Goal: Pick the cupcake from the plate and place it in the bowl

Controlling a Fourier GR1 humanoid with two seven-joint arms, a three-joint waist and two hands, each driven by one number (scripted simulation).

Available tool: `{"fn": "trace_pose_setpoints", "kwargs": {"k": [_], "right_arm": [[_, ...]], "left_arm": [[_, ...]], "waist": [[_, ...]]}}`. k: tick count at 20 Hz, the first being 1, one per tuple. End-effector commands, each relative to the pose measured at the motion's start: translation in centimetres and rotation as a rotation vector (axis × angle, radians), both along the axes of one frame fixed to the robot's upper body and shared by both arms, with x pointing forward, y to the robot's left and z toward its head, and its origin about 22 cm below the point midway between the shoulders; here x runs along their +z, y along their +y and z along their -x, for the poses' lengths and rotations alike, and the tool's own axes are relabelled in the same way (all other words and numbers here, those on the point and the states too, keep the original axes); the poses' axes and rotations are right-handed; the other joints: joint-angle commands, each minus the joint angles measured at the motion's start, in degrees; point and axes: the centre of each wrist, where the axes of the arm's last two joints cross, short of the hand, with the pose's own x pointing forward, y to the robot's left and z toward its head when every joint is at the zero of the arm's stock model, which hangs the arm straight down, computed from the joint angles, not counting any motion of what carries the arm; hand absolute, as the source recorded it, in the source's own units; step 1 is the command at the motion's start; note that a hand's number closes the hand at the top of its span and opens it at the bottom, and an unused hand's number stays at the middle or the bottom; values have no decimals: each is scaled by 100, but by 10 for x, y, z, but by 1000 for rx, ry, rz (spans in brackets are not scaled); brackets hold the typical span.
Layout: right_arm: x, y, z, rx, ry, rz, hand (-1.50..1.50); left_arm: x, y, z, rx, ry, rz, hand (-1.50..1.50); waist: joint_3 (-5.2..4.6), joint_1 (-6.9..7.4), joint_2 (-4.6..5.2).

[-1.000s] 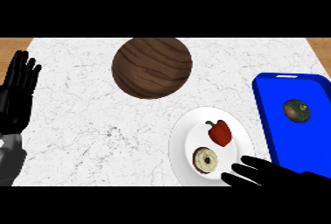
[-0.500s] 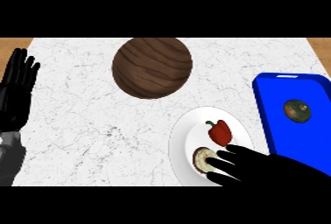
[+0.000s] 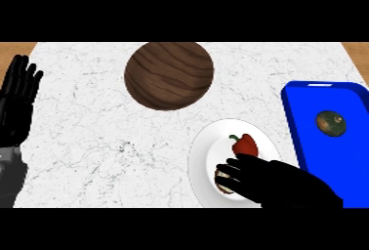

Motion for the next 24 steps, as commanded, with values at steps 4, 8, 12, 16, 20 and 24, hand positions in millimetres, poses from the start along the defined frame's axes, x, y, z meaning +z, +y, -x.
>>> {"fn": "trace_pose_setpoints", "kwargs": {"k": [4, 8, 12, 16, 20, 24], "right_arm": [[-33, 8, -7, -12, 1, 1, -150], [-46, -28, -29, 23, 4, -30, -150], [-51, -7, -34, 50, 3, -55, -150], [-42, 8, -31, 73, 12, -43, -150], [-53, 20, -30, 39, 5, -8, -150], [-90, 13, -24, 57, -2, 12, -150]], "left_arm": [[6, -24, -2, 0, -8, -3, 0], [1, -19, 14, 3, 20, 4, 0], [4, -5, 2, 9, 1, 3, 0], [6, 3, -8, 16, -8, 4, 0], [0, -3, -5, 12, 2, -2, 0], [7, 0, -8, 15, -14, -5, 0]], "waist": [[0, -9, -5], [3, 8, -3], [0, -3, 0], [-2, -17, -2], [-2, -15, -3], [0, -17, -1]]}}
